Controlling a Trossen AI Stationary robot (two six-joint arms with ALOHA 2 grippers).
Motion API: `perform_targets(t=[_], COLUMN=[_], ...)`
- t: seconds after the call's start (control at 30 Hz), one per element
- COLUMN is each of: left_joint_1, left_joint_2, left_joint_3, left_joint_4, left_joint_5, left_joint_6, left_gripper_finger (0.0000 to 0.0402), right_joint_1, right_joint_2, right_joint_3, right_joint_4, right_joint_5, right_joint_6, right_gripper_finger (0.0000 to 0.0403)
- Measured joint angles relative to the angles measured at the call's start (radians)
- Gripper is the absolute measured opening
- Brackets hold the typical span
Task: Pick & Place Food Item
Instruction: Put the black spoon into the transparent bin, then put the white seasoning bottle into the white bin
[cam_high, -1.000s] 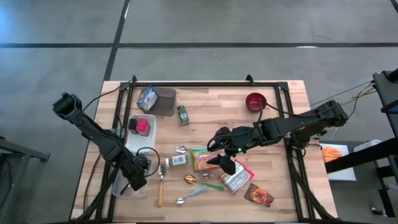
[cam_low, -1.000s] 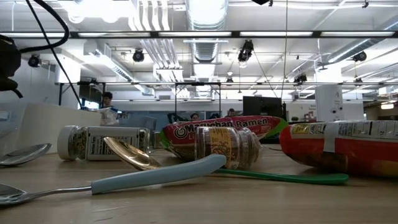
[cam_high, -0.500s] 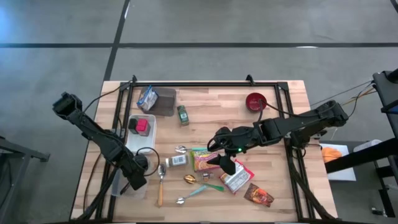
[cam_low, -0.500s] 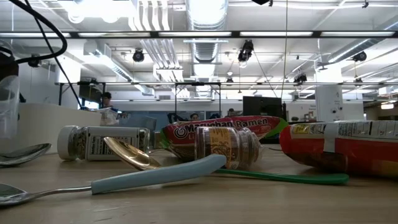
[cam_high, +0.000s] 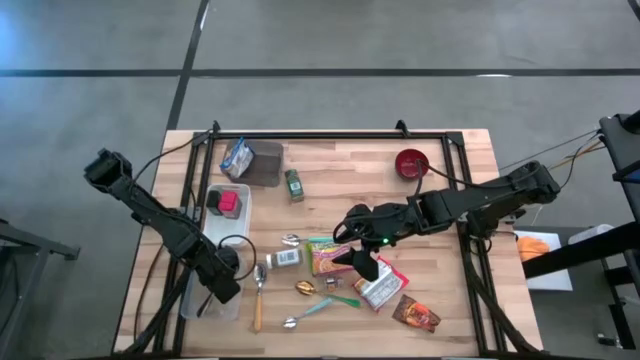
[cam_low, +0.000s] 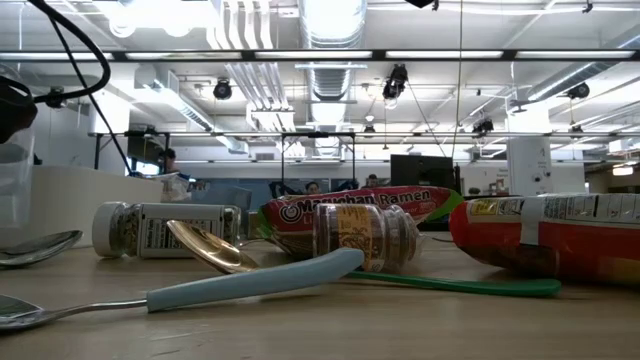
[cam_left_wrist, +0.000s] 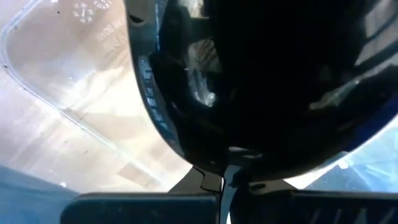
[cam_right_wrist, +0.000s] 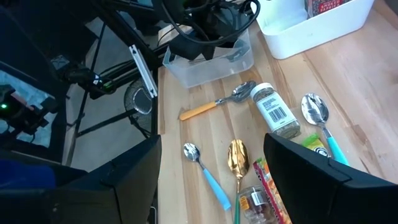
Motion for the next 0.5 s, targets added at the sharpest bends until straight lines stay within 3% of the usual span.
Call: perform_targets(t=[0.13, 0.5], left_joint_1=[0.002, 0.008], left_joint_2=[0.000, 0.000], left_joint_3=[0.000, 0.001], left_joint_4=[0.013, 0.024], left_joint_5=[0.007, 0.034], left_joint_6=[-0.018, -0.020], left_gripper_finger=[0.0008, 0.0089], right_joint_1=[0.000, 0.000], right_joint_2=[0.000, 0.000], right_joint_3=[0.000, 0.000], right_joint_4=[0.000, 0.000], right_joint_5=[0.000, -0.001], right_joint_6=[0.001, -0.001], right_gripper_finger=[0.0278, 0.0278])
